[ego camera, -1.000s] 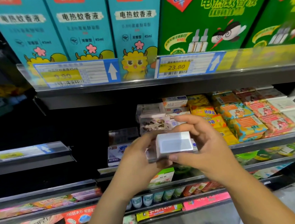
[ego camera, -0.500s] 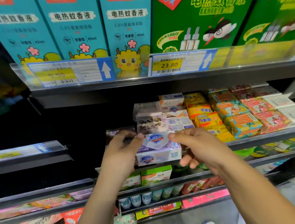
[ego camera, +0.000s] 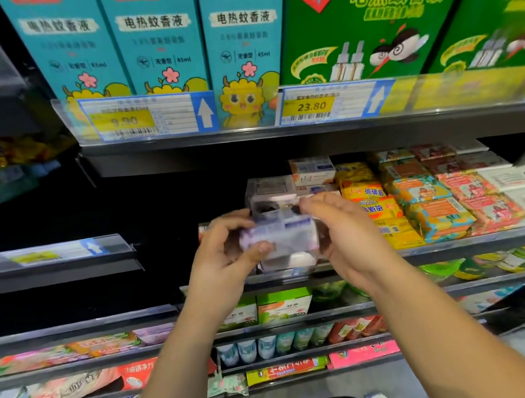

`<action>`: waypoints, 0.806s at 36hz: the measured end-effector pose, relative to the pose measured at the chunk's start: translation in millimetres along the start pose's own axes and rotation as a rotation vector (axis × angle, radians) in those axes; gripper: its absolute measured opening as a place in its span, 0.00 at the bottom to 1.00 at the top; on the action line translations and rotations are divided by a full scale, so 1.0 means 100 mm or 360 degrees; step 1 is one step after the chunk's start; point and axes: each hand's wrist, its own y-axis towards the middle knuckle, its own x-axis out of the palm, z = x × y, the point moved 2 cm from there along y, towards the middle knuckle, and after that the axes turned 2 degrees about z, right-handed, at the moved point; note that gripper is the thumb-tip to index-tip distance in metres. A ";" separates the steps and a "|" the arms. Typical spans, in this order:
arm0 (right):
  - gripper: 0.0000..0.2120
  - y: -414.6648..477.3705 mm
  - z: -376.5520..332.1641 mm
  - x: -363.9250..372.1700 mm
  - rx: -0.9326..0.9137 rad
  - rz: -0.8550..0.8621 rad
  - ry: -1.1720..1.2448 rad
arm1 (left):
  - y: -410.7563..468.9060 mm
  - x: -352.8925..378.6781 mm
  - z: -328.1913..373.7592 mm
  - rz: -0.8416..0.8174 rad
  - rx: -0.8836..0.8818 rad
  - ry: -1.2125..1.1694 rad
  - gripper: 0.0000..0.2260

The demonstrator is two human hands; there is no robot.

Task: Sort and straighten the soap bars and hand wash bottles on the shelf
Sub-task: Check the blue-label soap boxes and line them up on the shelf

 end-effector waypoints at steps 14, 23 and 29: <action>0.09 0.44 0.20 0.08 -0.0626 -0.0062 -0.1168 | 0.33 -0.36 -0.29 -0.0031 0.0045 0.1158 0.35; 0.40 0.81 0.37 0.11 -0.0517 -0.0267 -0.2478 | 0.70 -0.55 -0.80 0.0251 0.0017 0.0894 0.31; 0.50 0.89 0.42 0.09 -0.0363 -0.0350 -0.2484 | 0.95 -0.55 -0.93 0.0158 -0.0063 0.0823 0.33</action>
